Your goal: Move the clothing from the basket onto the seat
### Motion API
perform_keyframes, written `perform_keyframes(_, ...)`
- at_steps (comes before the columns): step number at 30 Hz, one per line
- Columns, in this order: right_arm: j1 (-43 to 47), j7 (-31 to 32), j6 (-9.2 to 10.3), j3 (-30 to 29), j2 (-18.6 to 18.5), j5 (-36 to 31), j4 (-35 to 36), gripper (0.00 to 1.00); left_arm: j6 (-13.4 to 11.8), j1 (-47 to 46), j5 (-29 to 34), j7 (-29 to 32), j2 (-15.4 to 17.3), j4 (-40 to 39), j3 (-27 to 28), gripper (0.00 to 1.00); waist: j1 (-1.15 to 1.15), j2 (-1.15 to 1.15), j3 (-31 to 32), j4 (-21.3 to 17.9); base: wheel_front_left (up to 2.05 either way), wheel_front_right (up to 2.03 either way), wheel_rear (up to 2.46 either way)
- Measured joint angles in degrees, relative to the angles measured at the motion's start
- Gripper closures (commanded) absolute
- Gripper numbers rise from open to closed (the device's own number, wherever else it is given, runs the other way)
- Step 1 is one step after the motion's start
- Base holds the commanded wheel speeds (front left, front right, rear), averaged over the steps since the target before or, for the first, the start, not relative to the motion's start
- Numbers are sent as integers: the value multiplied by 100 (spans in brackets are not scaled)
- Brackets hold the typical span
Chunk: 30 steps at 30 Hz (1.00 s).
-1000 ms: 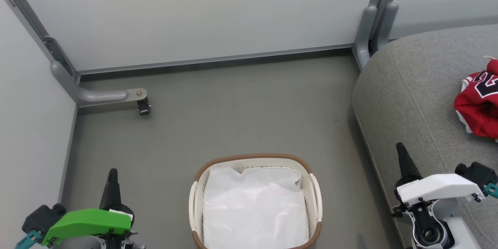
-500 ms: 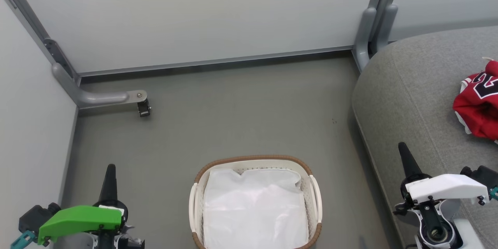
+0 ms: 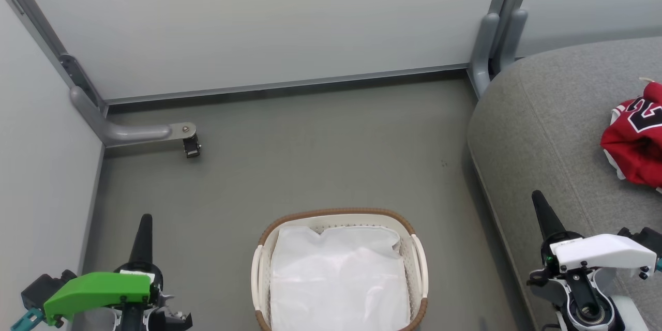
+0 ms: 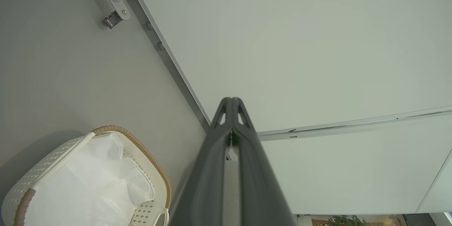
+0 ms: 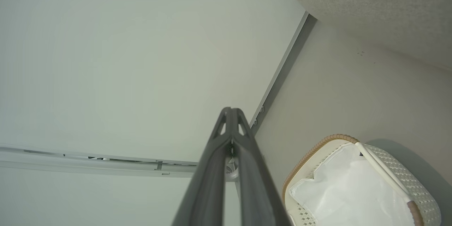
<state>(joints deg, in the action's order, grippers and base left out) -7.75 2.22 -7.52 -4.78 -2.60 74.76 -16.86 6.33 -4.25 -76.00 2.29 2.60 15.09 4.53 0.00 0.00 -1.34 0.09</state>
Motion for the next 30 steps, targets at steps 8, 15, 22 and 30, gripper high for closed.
perform_keyframes(8,12,93,0,-36,-1,400,63,100,21,-42,-374,96,1,-20,55,100,0,0,24,-2,0,0,0)
perform_keyframes(15,32,181,1,-67,-3,732,120,100,32,-58,-681,176,3,-32,87,100,0,0,45,-3,0,0,0)
perform_keyframes(22,51,265,2,-102,-5,1048,169,100,68,-109,-975,255,4,-52,113,100,0,0,66,-5,0,0,0)
perform_keyframes(30,100,339,2,-138,-7,1378,216,100,77,-119,-1289,332,5,-69,151,100,0,0,89,-7,0,0,0)
